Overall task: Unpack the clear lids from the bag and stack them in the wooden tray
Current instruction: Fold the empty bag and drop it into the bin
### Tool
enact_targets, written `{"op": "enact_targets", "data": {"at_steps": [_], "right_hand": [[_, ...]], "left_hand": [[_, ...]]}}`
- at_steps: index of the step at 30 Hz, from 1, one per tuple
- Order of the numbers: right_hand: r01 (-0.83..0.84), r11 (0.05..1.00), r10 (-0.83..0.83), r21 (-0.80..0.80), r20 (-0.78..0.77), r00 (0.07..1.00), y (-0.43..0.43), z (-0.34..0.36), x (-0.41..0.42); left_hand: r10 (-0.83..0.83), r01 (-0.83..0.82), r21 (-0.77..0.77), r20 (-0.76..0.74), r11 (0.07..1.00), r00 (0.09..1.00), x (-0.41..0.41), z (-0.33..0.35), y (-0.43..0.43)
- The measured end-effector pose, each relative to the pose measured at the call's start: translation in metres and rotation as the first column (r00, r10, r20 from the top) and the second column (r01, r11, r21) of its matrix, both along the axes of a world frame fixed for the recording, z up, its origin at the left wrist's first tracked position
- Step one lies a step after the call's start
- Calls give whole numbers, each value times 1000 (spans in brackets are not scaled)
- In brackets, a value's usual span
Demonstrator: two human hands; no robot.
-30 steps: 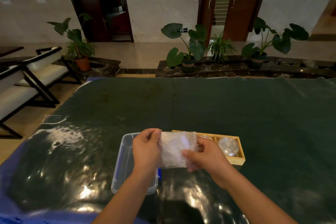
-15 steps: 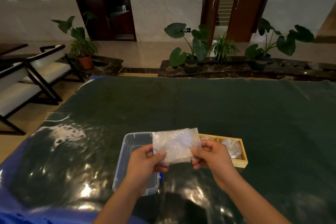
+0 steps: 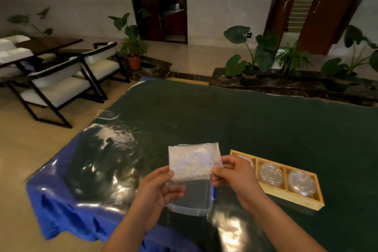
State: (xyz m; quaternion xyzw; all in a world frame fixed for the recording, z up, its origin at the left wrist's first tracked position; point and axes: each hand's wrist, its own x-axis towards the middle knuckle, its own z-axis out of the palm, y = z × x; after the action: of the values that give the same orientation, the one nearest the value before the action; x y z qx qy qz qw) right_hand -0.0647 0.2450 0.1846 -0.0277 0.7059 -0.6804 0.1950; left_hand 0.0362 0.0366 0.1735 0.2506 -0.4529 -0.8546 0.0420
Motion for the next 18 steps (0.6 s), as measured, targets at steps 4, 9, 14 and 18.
{"op": "enact_targets", "data": {"at_steps": [4,9,14,18], "right_hand": [[-101,995,101,6,35,994,-58,0,9],[-207,978,208,-16,49,977,-127,10,25],[-242,970,244,-38,87,966,-170,9,35],[-332,943,333,-28,130,934,-188,-2,40]], "left_hand": [[152,-149,-79,27,986,988,32,-11,-50],[218,-204,-171,70,964,973,61,-9,-100],[275,-244,-256,95,935,957,81,-8,-126],[394,-350,-309,92,884,915,97,-14,-132]]}}
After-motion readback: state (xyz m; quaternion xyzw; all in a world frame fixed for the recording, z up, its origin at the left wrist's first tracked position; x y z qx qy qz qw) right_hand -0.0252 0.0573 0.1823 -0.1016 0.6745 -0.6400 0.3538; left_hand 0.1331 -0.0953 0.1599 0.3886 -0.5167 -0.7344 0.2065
